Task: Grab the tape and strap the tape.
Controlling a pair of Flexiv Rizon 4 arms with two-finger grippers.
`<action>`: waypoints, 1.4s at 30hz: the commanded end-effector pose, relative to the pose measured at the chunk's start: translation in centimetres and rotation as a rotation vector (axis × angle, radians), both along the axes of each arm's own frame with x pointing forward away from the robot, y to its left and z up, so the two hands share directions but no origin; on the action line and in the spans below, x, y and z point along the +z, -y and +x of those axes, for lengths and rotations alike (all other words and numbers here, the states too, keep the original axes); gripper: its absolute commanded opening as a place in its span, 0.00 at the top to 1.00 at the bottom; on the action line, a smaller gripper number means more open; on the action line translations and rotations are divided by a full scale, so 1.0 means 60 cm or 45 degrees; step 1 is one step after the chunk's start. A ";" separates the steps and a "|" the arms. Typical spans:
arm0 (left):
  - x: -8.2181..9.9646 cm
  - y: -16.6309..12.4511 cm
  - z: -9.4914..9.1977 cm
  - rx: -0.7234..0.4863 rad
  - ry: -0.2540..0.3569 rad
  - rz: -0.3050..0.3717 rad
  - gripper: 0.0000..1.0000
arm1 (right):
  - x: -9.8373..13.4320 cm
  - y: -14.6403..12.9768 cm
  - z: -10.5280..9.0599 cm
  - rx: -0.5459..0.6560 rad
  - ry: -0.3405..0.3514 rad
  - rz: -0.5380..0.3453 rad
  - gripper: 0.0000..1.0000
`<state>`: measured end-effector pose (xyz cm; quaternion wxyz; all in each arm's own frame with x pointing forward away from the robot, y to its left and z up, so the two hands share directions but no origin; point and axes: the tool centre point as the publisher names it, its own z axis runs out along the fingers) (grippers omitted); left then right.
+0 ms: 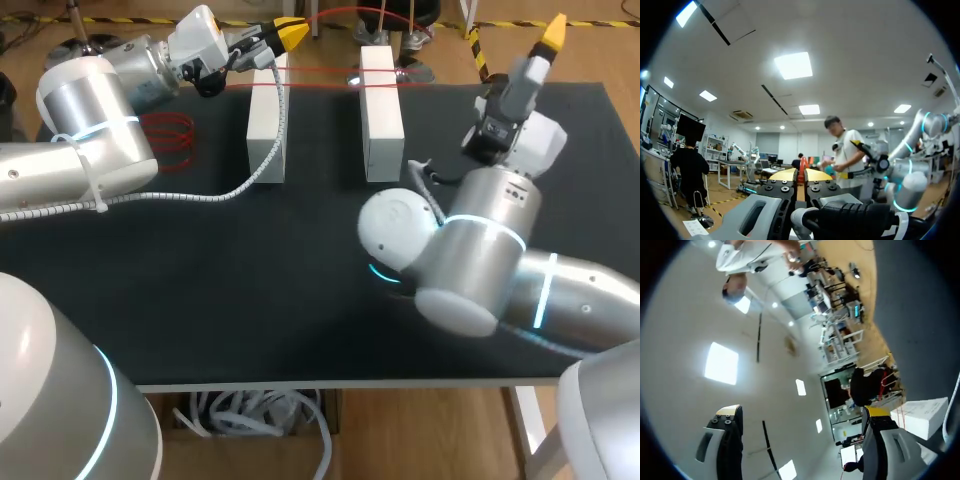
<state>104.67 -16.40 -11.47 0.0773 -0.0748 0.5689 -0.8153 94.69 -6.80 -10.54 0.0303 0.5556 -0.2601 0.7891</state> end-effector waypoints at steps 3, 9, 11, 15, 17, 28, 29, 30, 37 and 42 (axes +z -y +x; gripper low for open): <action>-0.001 0.000 0.000 0.002 0.001 -0.003 1.00 | -0.032 -0.018 -0.007 -0.130 -0.274 0.100 0.00; -0.001 0.000 0.000 0.002 0.001 -0.003 1.00 | -0.038 -0.029 0.000 0.313 -0.474 -0.335 0.00; -0.001 0.000 0.000 0.002 0.001 -0.003 1.00 | -0.038 -0.028 -0.001 0.380 -0.460 -0.438 0.00; -0.001 0.000 0.000 0.002 0.001 -0.003 1.00 | -0.040 -0.033 -0.001 0.518 -0.433 -0.514 0.00; -0.001 0.000 0.000 0.002 0.001 -0.003 1.00 | -0.044 -0.034 -0.002 0.573 -0.418 -0.549 0.00; -0.001 0.000 0.000 0.002 0.001 -0.003 1.00 | -0.073 -0.012 0.020 0.519 -0.288 -0.525 0.00; -0.001 0.000 0.000 0.002 0.001 -0.003 1.00 | -0.072 -0.011 0.023 0.513 -0.248 -0.490 0.00; -0.001 0.000 0.000 0.002 0.001 -0.003 1.00 | -0.071 -0.011 0.025 0.512 -0.242 -0.483 0.00; -0.001 0.000 0.000 0.002 0.001 -0.003 1.00 | -0.079 -0.009 0.038 0.466 -0.223 -0.398 0.00; -0.001 0.000 0.000 0.002 0.001 -0.003 1.00 | -0.078 -0.013 0.047 0.446 -0.230 -0.378 0.00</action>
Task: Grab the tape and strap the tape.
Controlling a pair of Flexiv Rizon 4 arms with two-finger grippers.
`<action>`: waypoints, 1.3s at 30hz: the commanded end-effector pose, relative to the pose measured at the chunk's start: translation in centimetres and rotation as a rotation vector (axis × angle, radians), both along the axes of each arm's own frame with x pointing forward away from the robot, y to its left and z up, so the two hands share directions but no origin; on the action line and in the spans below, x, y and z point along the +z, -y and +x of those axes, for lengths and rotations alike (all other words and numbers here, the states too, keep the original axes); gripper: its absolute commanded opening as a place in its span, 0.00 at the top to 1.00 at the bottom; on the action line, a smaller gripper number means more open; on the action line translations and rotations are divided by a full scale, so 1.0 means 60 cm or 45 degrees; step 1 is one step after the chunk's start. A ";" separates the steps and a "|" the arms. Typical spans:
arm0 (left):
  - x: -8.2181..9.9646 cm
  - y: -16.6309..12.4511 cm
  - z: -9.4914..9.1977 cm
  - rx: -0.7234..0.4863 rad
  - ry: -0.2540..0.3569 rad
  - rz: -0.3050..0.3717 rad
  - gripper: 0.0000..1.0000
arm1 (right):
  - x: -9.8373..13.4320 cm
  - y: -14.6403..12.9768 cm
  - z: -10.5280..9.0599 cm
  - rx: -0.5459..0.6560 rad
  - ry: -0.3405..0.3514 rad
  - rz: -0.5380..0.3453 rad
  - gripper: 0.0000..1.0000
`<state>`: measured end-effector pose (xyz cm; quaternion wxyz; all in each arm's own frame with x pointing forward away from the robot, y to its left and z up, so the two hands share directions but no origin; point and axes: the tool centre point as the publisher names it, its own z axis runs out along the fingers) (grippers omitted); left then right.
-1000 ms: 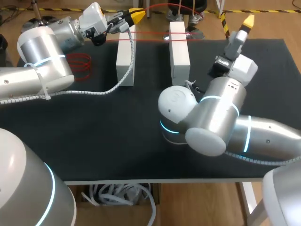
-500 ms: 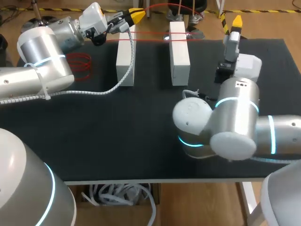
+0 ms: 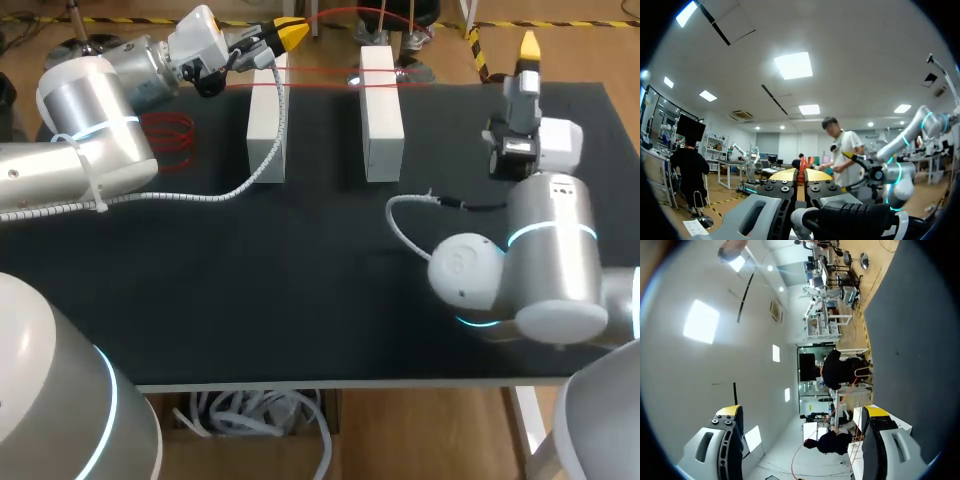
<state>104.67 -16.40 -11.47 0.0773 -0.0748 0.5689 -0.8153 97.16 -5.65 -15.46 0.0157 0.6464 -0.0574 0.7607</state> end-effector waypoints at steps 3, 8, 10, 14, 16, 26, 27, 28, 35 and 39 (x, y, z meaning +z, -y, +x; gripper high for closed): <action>-0.001 0.000 0.000 0.002 0.001 -0.003 1.00 | 0.005 0.010 0.012 0.044 -0.001 0.007 0.00; -0.001 0.000 0.000 0.002 0.001 -0.003 1.00 | 0.003 0.022 0.026 -0.024 -0.003 0.035 0.00; -0.001 0.000 0.000 0.002 0.001 -0.003 1.00 | 0.003 0.028 0.032 -0.047 0.006 0.041 0.00; -0.001 0.000 0.000 0.002 0.001 -0.003 1.00 | 0.001 0.035 0.046 -0.088 0.009 0.057 0.00; -0.001 0.000 0.000 0.002 0.001 -0.003 1.00 | 0.000 0.036 0.052 -0.101 0.010 0.057 0.00; -0.001 0.000 0.000 0.002 0.001 -0.003 1.00 | -0.008 0.033 0.073 -0.119 0.029 0.036 0.00; -0.001 0.000 0.000 0.002 0.001 -0.003 1.00 | -0.008 0.032 0.076 -0.120 0.030 0.034 0.00; -0.001 0.000 0.000 0.002 0.001 -0.003 1.00 | -0.009 0.030 0.079 -0.122 0.036 0.029 0.00; -0.001 0.000 0.000 0.002 0.001 -0.003 1.00 | -0.014 0.013 0.095 -0.128 0.052 0.041 0.00; -0.001 0.000 0.000 0.002 0.001 -0.003 1.00 | -0.019 0.003 0.105 -0.135 0.052 0.048 0.00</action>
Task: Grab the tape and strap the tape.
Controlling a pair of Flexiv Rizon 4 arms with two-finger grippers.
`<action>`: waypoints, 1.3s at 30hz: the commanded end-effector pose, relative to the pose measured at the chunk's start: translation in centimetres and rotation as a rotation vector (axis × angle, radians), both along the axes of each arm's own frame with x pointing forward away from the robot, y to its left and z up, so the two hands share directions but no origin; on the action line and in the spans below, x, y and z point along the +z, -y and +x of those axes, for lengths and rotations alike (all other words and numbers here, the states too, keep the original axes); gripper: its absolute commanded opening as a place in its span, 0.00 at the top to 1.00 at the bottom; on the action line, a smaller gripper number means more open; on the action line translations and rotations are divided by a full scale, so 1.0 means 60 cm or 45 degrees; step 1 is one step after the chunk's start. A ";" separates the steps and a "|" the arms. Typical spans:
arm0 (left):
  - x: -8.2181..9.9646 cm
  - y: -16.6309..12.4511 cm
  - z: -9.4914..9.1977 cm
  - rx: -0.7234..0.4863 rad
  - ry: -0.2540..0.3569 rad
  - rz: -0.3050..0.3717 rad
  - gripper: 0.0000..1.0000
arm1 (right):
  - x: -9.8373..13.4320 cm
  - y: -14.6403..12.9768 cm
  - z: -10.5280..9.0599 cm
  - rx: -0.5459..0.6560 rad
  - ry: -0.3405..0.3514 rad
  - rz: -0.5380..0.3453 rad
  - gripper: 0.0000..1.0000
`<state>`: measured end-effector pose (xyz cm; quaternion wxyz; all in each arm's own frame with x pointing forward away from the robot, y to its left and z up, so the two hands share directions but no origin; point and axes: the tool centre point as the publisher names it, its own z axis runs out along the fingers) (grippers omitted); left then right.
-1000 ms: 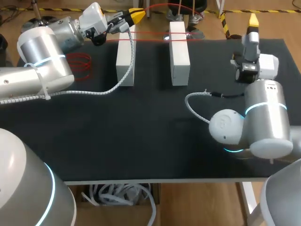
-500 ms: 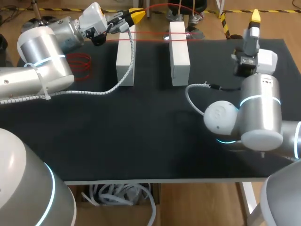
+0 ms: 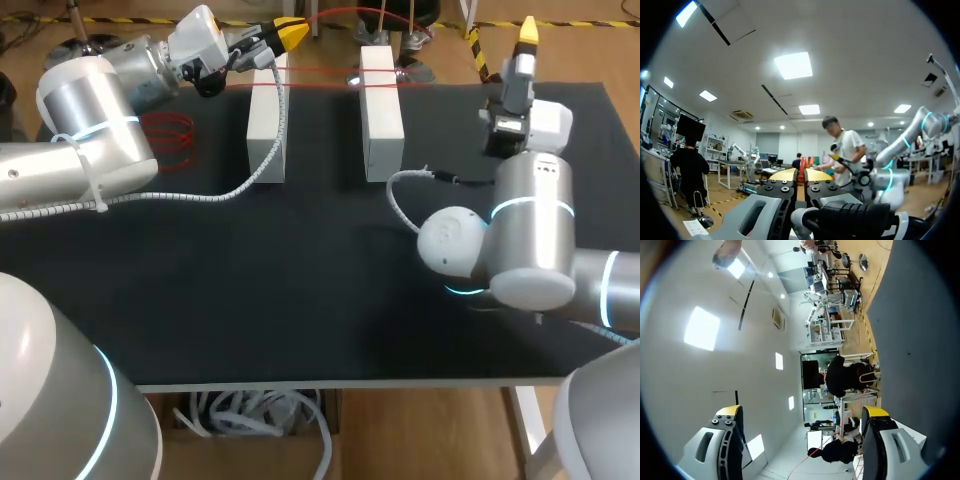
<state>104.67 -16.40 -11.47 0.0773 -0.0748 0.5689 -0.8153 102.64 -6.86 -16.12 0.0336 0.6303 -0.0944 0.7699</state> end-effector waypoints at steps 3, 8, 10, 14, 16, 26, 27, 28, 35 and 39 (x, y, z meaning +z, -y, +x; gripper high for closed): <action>-0.001 0.000 0.000 0.002 0.001 -0.003 1.00 | -0.011 -0.025 0.019 -0.044 0.003 0.019 0.00; -0.001 0.000 0.000 0.002 0.001 -0.003 1.00 | -0.016 -0.032 0.024 -0.060 -0.008 0.034 0.00; -0.001 0.000 0.000 0.002 0.001 -0.003 1.00 | -0.014 -0.032 0.025 -0.073 -0.009 0.043 0.00; -0.001 0.000 0.000 0.002 0.001 -0.003 1.00 | -0.003 -0.022 0.026 -0.103 0.013 0.050 0.00; -0.001 0.000 0.000 0.002 0.001 -0.003 1.00 | 0.003 -0.018 0.026 -0.108 0.027 0.045 0.00; -0.001 0.000 0.000 0.002 0.001 -0.003 1.00 | 0.021 -0.003 0.024 -0.129 0.051 0.060 0.00; -0.001 0.000 0.000 0.002 0.001 -0.003 1.00 | 0.021 -0.001 0.023 -0.132 0.051 0.060 0.00; -0.001 0.000 0.000 0.002 0.001 -0.003 1.00 | 0.022 0.001 0.023 -0.134 0.050 0.060 0.00; -0.001 0.000 0.000 0.002 0.001 -0.003 1.00 | 0.023 0.013 0.019 -0.148 0.049 0.076 0.00; -0.001 0.000 0.000 0.002 0.001 -0.003 1.00 | 0.024 0.020 0.023 -0.158 0.052 0.085 0.00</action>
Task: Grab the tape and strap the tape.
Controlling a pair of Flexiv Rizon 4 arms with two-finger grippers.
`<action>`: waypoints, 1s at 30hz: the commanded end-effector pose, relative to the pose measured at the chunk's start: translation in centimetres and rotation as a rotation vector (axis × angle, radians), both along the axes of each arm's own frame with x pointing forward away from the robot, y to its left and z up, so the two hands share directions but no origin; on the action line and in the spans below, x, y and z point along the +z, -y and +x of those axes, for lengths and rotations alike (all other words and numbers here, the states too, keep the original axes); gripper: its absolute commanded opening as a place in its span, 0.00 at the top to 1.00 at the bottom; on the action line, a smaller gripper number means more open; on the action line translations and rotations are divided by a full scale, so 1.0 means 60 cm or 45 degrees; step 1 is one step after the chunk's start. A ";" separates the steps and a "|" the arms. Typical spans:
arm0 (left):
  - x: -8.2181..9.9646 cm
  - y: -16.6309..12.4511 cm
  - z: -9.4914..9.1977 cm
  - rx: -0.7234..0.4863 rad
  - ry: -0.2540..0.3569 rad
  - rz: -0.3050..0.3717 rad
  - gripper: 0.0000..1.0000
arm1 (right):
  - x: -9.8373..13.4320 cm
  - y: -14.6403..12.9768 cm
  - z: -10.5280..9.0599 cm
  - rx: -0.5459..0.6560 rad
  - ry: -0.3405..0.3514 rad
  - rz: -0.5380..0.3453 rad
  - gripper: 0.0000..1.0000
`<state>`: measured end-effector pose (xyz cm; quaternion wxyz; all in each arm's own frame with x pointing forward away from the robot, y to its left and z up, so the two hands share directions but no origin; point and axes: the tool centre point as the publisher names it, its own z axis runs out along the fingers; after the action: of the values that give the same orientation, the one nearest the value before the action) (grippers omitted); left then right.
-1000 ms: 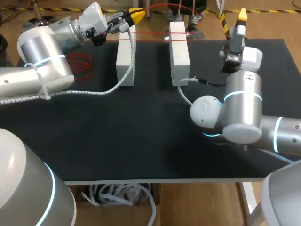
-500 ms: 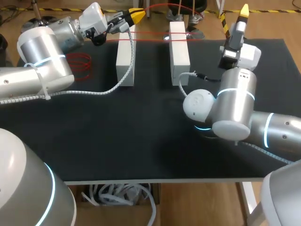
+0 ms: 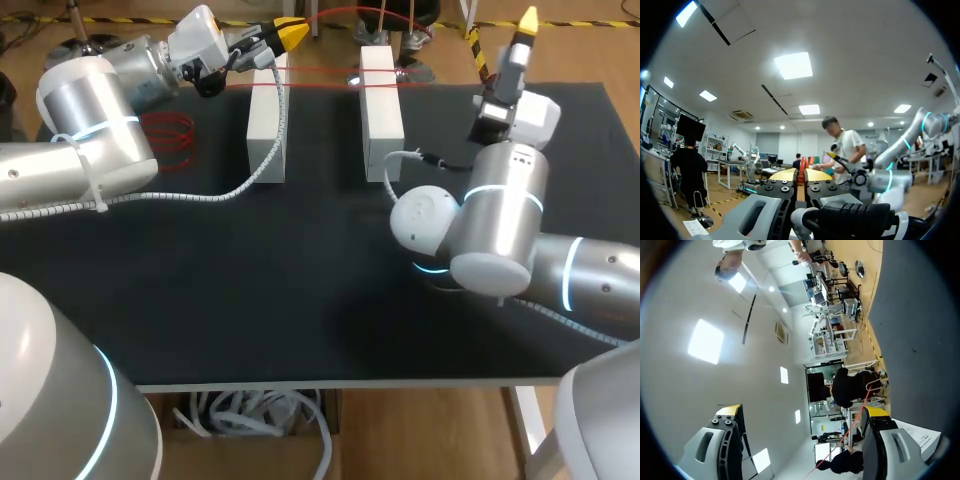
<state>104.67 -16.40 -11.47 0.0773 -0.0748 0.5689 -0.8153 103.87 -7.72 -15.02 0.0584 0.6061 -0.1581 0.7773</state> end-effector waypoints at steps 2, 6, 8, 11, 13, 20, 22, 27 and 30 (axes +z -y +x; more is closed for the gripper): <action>-0.001 0.001 0.000 0.002 0.001 -0.003 1.00 | 0.006 0.009 0.006 -0.007 -0.006 0.003 0.00; -0.001 0.001 0.000 0.002 0.001 -0.003 1.00 | 0.005 0.014 0.012 -0.011 -0.006 -0.005 0.00; -0.001 0.001 0.000 0.002 0.001 -0.003 1.00 | 0.004 0.015 0.016 -0.012 -0.006 -0.008 0.00; -0.001 0.001 0.000 0.002 0.001 -0.003 1.00 | 0.000 0.014 0.022 -0.010 -0.007 -0.012 0.00; -0.001 0.001 0.000 0.002 0.001 -0.003 1.00 | -0.004 0.010 0.027 0.000 -0.014 -0.018 0.00; -0.001 0.001 0.000 0.002 0.001 -0.003 1.00 | -0.009 -0.010 0.040 0.039 -0.013 -0.017 0.00; -0.001 0.001 0.000 0.002 0.001 -0.003 1.00 | -0.009 -0.015 0.043 0.049 -0.011 -0.016 0.00; -0.001 0.001 0.000 0.002 0.001 -0.003 1.00 | -0.005 -0.021 0.051 0.065 0.003 -0.019 0.00; -0.001 0.001 0.000 0.002 0.001 -0.003 1.00 | -0.002 -0.022 0.052 0.072 0.006 -0.023 0.00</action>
<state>104.67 -16.40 -11.47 0.0773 -0.0748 0.5689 -0.8153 106.73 -6.47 -15.17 0.0405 0.6080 -0.1331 0.7817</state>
